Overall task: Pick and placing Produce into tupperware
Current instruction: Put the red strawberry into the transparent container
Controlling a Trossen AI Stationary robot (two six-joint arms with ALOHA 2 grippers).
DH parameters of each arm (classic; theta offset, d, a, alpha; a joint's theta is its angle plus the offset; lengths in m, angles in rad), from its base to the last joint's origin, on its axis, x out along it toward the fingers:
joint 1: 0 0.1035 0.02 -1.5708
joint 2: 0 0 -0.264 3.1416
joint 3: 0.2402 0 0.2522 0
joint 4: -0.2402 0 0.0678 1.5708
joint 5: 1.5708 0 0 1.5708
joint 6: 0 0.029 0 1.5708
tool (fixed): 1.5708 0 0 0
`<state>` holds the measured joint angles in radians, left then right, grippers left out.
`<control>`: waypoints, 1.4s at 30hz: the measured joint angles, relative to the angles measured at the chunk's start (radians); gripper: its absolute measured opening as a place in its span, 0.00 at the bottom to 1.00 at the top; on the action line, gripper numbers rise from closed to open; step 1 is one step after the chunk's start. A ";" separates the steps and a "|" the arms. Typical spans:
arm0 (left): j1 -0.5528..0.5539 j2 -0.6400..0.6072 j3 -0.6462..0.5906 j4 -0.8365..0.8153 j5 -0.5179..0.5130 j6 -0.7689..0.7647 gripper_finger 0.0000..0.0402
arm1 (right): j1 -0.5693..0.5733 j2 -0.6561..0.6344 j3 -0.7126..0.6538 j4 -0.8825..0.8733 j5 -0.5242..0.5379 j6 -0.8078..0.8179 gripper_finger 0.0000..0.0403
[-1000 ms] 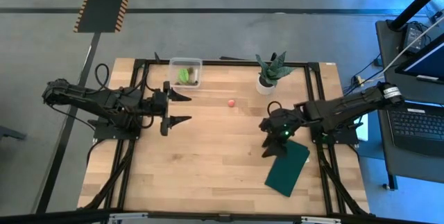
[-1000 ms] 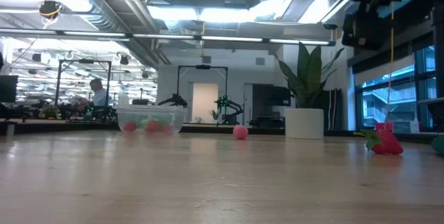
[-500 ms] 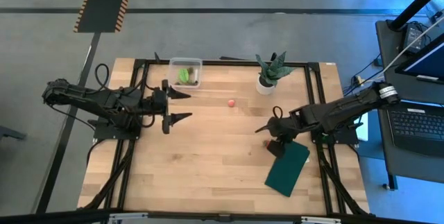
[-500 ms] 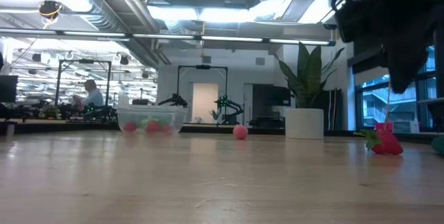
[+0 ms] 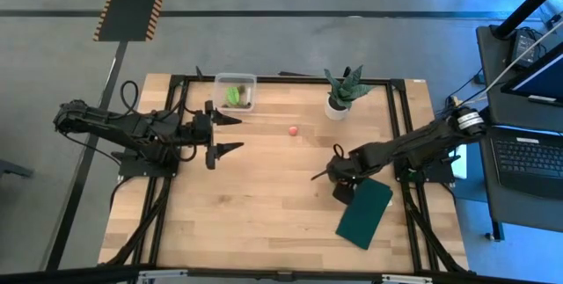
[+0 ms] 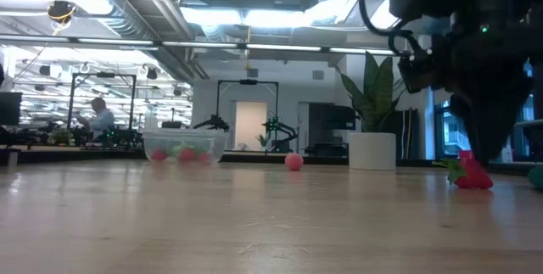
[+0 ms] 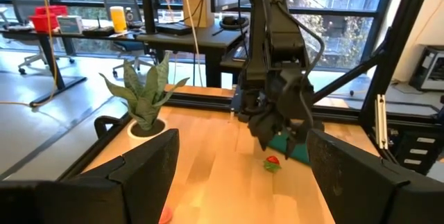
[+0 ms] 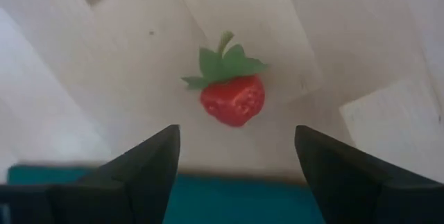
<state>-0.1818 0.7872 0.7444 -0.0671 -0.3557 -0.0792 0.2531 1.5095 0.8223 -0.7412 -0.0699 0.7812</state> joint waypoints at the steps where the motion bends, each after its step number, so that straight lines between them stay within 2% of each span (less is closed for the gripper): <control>1: 0.000 0.000 0.000 -0.001 0.000 0.000 0.77 | 0.000 0.011 0.000 0.007 0.002 -0.002 0.71; 7: 0.000 0.000 0.000 0.000 0.000 0.002 0.77 | 0.000 0.058 0.000 0.103 0.004 -0.026 0.71; 19: 0.000 0.000 0.000 -0.008 0.000 0.003 0.77 | 0.000 0.125 0.005 0.091 0.023 -0.031 0.69; 23: 0.000 0.000 0.000 -0.008 0.001 0.003 0.77 | -0.001 0.127 0.005 0.088 0.026 -0.031 0.62; 33: 0.000 0.000 0.000 -0.008 0.001 0.003 0.77 | -0.001 0.126 0.002 0.080 0.040 -0.031 0.36; 37: 0.000 0.000 0.000 -0.008 0.001 0.003 0.77 | -0.001 0.126 0.002 0.080 0.038 -0.031 0.36; 42: 0.000 0.000 0.000 -0.008 0.001 0.004 0.77 | -0.001 0.126 0.002 0.083 0.032 -0.031 0.45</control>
<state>-0.1822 0.7872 0.7444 -0.0750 -0.3550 -0.0753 0.2520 1.6360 0.8238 -0.6584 -0.0382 0.7505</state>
